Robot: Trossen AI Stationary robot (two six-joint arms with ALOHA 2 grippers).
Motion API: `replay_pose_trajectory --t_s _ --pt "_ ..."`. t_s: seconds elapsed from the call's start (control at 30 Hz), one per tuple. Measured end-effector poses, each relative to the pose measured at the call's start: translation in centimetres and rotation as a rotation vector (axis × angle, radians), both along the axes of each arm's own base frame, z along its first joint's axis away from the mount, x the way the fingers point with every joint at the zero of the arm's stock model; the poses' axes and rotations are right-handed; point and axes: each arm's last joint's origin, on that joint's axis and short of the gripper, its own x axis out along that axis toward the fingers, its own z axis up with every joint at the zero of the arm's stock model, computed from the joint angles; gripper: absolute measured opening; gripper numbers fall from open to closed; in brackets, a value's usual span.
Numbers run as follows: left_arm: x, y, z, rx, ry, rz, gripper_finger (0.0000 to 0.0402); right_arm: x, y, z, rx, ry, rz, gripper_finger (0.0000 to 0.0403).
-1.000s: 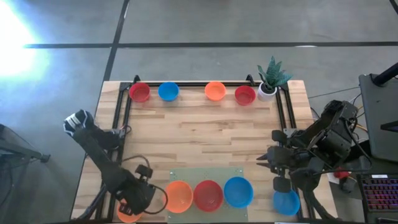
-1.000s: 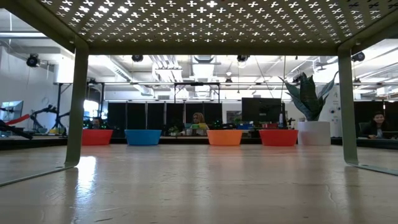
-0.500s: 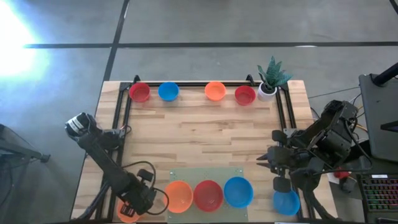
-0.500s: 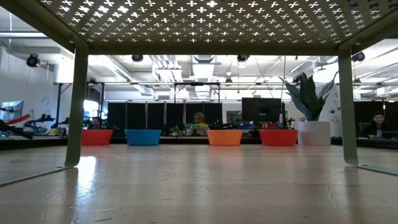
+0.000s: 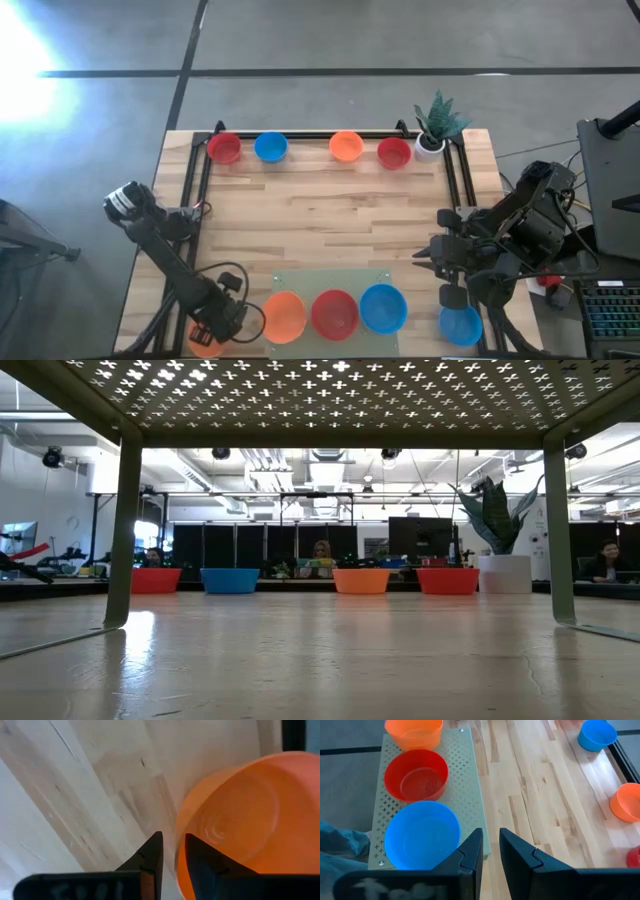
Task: Pick & Place Mini bowls
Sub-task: Stack the bottom orange bowl on the orange bowl on the shelf
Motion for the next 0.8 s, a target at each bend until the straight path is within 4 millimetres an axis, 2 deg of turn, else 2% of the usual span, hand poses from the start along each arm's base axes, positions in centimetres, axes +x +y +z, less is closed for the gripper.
replay_pose_trajectory --t_s 0.13,0.27,0.4,0.8 --pt "-0.1 0.1 -0.4 -0.002 0.007 0.003 0.0057 0.0 0.0 0.0 0.000 0.000 0.000 0.0059" --pt "-0.2 0.1 -0.5 -0.033 0.038 0.003 0.0010 0.0 0.0 0.0 0.000 0.000 0.000 0.0059" --pt "-0.1 -0.1 -0.3 -0.040 0.039 0.012 0.0004 0.0 0.0 0.0 0.000 0.000 0.000 0.0059" --pt "0.7 -1.1 2.0 -0.081 0.004 0.012 0.0001 0.0 0.0 0.0 0.000 0.000 0.000 0.0059"
